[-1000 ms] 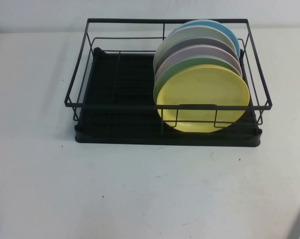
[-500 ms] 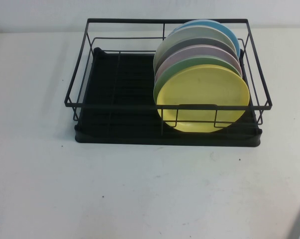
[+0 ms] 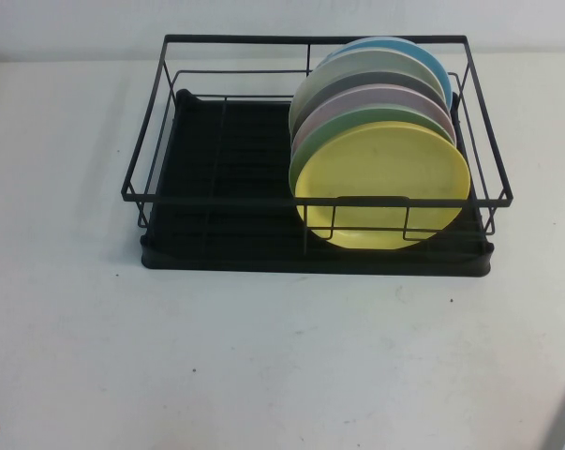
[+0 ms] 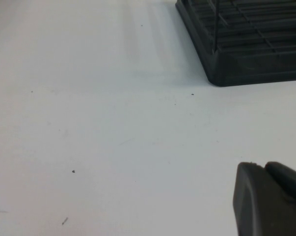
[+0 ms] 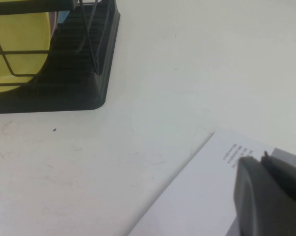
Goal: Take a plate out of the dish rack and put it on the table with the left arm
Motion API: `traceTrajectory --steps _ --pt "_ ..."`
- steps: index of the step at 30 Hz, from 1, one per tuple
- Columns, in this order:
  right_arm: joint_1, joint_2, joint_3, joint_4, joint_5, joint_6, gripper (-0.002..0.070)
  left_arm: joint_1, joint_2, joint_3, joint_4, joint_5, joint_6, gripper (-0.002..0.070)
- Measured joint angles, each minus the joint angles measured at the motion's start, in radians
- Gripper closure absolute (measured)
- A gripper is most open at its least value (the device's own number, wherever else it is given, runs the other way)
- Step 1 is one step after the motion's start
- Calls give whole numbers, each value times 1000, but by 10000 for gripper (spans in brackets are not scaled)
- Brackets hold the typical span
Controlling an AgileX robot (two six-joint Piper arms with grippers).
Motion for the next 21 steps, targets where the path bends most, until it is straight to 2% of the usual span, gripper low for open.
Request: traceTrajectory --steps 9,12,14,16,21 --pt "0 0 0 0 0 0 697 0 0 0 -7 -4 -13 678" --pt "0 0 0 0 0 0 696 0 0 0 -162 -41 -142 678" --pt "0 0 0 0 0 0 697 0 0 0 -360 -97 -278 678" --pt "0 0 0 0 0 0 697 0 0 0 -499 -164 -352 678" --pt "0 0 0 0 0 0 696 0 0 0 -586 -379 -402 678"
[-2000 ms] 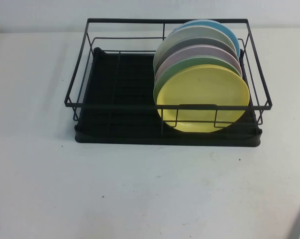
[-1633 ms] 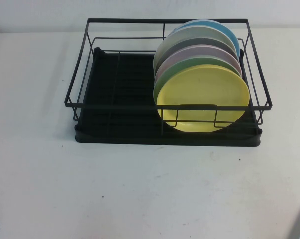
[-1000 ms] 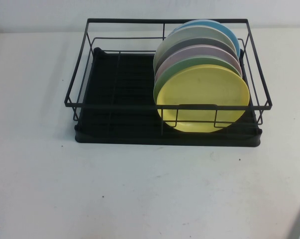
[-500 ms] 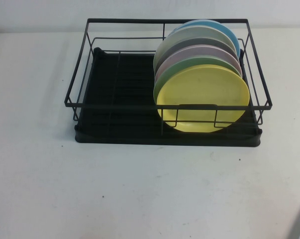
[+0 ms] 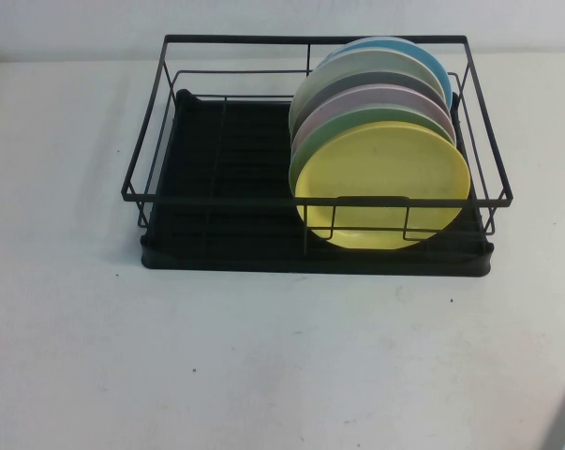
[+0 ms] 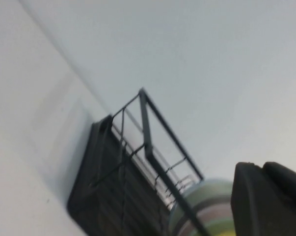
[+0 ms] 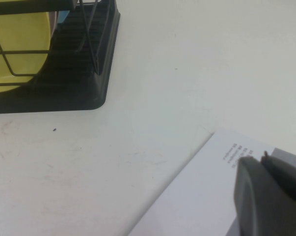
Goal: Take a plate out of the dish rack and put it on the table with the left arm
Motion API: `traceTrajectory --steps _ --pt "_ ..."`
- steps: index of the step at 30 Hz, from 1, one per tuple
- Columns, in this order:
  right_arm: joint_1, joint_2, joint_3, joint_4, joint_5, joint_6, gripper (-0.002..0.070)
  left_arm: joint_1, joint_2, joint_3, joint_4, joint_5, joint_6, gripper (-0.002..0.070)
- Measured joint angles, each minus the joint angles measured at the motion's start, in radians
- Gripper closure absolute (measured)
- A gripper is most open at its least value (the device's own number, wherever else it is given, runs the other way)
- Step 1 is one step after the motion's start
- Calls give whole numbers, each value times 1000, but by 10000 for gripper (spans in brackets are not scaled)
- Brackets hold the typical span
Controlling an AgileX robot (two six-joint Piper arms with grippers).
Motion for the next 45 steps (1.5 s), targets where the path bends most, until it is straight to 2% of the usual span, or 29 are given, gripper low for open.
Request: traceTrajectory --steps 4,7,11,13,16,20,24,27,31,36,40,42,45 --pt "0 0 0 0 0 0 696 -4 0 -2 4 -67 -45 678" --pt "0 0 0 0 0 0 696 -40 24 -96 147 100 -31 678" --pt "0 0 0 0 0 0 696 -84 213 -394 369 406 33 678" --pt "0 0 0 0 0 0 697 -94 331 -552 432 540 107 678" --pt "0 0 0 0 0 0 696 -98 541 -797 462 732 307 678" --pt "0 0 0 0 0 0 697 -98 819 -1127 436 1023 636 678" --pt "0 0 0 0 0 0 697 -98 1095 -1404 367 1239 825 678" --pt "0 0 0 0 0 0 696 -108 1288 -1563 288 1268 916 678" --pt "0 0 0 0 0 0 696 -175 1476 -1731 260 1274 1042 678" --pt "0 0 0 0 0 0 696 -285 1658 -1863 292 1275 1078 678" --pt "0 0 0 0 0 0 697 -343 1778 -1922 301 1275 1080 673" --pt "0 0 0 0 0 0 696 -368 1816 -1929 301 1275 1091 641" --pt "0 0 0 0 0 0 696 -397 1861 -1933 305 1246 1120 510"
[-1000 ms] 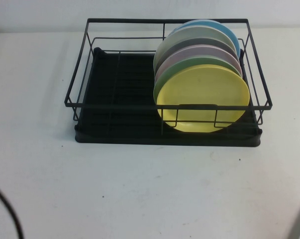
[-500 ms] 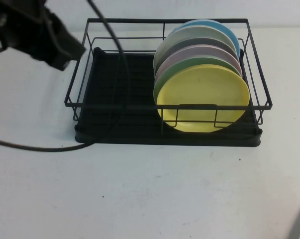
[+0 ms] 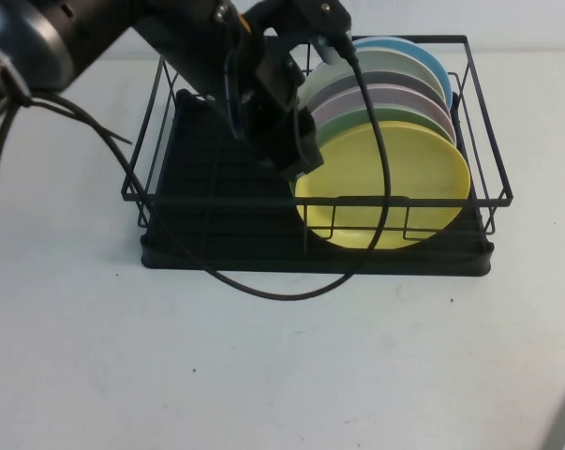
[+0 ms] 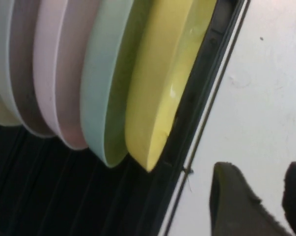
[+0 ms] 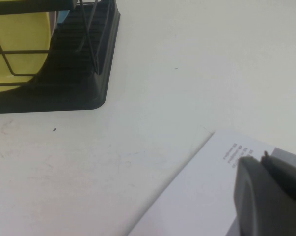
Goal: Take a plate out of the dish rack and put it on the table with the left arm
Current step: Grasp the plate from the shelf
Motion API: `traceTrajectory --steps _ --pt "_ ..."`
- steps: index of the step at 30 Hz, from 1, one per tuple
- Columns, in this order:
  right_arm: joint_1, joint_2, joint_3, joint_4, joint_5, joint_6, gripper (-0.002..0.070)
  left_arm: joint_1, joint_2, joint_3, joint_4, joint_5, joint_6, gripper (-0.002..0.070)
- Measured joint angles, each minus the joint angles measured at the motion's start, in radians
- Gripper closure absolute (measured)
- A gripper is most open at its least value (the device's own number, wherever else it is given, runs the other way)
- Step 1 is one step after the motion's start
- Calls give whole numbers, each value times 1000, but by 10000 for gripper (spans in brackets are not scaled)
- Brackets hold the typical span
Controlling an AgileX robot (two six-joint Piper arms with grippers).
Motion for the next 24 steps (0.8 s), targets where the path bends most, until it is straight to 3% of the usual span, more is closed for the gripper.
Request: traceTrajectory --steps 4,7,24 --pt "0 0 0 0 0 0 697 -20 40 0 -6 -112 16 330" --pt "0 0 0 0 0 0 697 -20 61 0 -27 -196 20 286" --pt "0 0 0 0 0 0 697 -20 141 -6 -124 -345 108 268"
